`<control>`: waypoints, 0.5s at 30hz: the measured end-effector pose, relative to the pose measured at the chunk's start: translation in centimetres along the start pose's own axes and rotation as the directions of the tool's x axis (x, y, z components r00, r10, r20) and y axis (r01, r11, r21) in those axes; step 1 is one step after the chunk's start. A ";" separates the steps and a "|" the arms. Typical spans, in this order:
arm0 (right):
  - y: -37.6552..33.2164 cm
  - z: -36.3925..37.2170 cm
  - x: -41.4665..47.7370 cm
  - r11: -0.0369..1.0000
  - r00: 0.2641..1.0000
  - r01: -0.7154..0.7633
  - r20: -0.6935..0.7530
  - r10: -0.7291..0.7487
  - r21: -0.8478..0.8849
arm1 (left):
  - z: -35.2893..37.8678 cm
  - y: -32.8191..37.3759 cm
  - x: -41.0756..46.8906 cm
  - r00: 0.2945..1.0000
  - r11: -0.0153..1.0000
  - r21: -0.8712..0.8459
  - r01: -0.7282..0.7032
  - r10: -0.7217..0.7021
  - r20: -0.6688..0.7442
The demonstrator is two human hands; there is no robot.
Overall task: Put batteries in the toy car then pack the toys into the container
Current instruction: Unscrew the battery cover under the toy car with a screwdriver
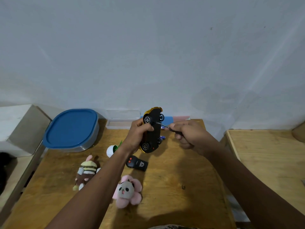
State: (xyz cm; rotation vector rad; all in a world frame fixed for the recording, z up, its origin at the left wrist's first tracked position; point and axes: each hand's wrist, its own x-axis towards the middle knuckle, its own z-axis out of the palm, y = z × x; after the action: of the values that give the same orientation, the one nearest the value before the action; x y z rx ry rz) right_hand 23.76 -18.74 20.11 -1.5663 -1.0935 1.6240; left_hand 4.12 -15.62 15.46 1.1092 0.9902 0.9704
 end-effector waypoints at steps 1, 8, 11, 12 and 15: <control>0.0 0.0 0.0 1.000 1.000 0.001 -0.006 -0.001 -0.003 | 0.0 -0.1 0.0 1.000 1.000 -0.013 0.014 -0.014 -0.006; 0.4 0.5 0.0 0.910 0.967 0.192 -0.086 -0.239 -0.368 | 0.2 -0.2 -0.2 0.998 0.996 -0.056 0.064 -0.064 0.000; 0.2 0.8 -0.2 0.800 0.927 0.277 -0.071 -0.369 -0.533 | 0.2 -0.3 -0.2 0.991 0.986 -0.108 0.128 -0.123 0.052; 0.1 0.9 -0.3 0.774 0.919 0.292 -0.060 -0.390 -0.561 | 0.2 -0.3 -0.3 0.987 0.979 -0.133 0.153 -0.145 0.068; -0.3 0.9 -0.7 0.741 0.908 0.312 -0.043 -0.417 -0.595 | 0.1 -0.5 -0.1 0.979 0.967 -0.169 0.192 -0.177 0.099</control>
State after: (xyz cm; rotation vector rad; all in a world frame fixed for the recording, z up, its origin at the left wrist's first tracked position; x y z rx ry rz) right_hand 22.94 -19.33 20.63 -1.6667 -1.7817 0.9008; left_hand 4.19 -15.85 15.05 0.8852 0.9035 0.8374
